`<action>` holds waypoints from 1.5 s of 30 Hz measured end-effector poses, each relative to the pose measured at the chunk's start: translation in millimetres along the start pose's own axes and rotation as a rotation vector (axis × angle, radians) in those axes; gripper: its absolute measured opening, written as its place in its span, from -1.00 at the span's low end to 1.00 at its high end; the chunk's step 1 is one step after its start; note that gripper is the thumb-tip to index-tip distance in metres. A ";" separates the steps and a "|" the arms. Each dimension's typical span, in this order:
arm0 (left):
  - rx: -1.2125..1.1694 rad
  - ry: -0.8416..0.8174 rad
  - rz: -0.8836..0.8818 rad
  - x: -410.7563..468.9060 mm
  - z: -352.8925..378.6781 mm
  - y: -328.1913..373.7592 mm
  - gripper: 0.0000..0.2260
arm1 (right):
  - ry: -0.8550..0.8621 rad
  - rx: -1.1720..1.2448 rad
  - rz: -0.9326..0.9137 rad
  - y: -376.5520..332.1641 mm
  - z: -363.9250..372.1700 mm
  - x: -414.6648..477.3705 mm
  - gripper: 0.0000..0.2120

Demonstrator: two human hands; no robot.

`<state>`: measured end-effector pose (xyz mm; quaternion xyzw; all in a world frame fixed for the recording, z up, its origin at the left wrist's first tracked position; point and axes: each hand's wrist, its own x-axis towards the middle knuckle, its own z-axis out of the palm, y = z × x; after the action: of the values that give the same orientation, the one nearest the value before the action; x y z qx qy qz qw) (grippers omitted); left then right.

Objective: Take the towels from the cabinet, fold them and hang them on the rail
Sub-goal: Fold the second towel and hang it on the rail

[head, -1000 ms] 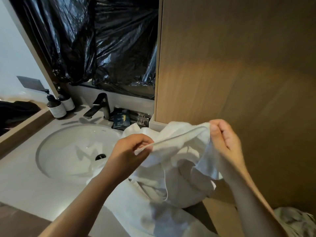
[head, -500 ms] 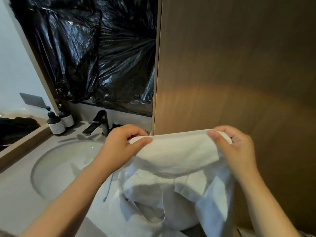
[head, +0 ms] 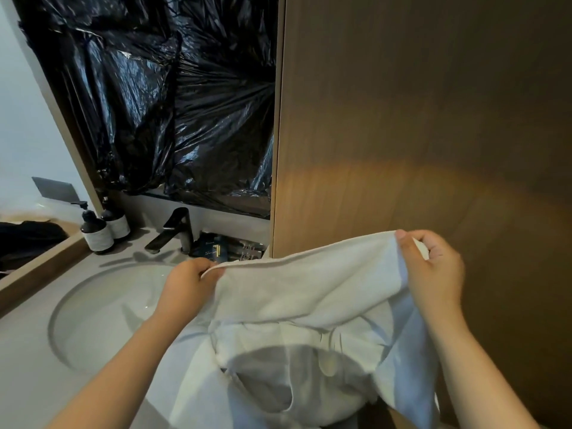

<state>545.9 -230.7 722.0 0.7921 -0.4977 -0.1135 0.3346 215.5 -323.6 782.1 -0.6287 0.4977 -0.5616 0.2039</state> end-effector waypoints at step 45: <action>-0.439 0.159 0.450 -52.6 -19.4 122.2 -0.90 | -0.384 -0.142 -0.361 -33.1 10.1 -32.2 -0.91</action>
<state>443.5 -211.4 807.1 0.5774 -0.5963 -0.0793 0.5520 241.9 -285.2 790.0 -0.8151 0.3679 -0.4228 0.1465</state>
